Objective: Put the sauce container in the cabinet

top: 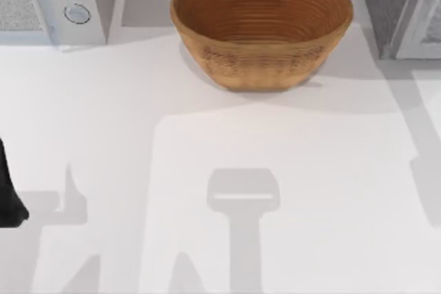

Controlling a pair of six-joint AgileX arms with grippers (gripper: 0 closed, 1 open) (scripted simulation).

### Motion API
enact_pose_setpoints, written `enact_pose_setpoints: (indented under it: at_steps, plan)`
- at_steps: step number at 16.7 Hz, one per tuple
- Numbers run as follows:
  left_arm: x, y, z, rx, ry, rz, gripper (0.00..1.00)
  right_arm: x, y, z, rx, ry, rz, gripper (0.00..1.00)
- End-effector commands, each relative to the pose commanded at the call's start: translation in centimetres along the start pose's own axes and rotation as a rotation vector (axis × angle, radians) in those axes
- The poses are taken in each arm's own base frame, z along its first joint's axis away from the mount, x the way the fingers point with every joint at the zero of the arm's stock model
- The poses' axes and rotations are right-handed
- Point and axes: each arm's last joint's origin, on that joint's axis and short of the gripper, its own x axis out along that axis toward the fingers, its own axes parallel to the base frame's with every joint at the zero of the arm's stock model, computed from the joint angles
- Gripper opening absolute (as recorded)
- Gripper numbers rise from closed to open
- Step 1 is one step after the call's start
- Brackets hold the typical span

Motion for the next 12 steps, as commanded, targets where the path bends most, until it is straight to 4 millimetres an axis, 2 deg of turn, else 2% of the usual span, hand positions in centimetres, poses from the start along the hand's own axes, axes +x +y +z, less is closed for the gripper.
enact_pose_setpoints:
  at_steps: [7,12]
  plan:
    - [0.0,0.0,0.0,0.0,0.0,0.0,1.0,0.0,0.0,0.0,0.0,0.0,0.0,0.98]
    - [0.0,0.0,0.0,0.0,0.0,0.0,1.0,0.0,0.0,0.0,0.0,0.0,0.0,1.0]
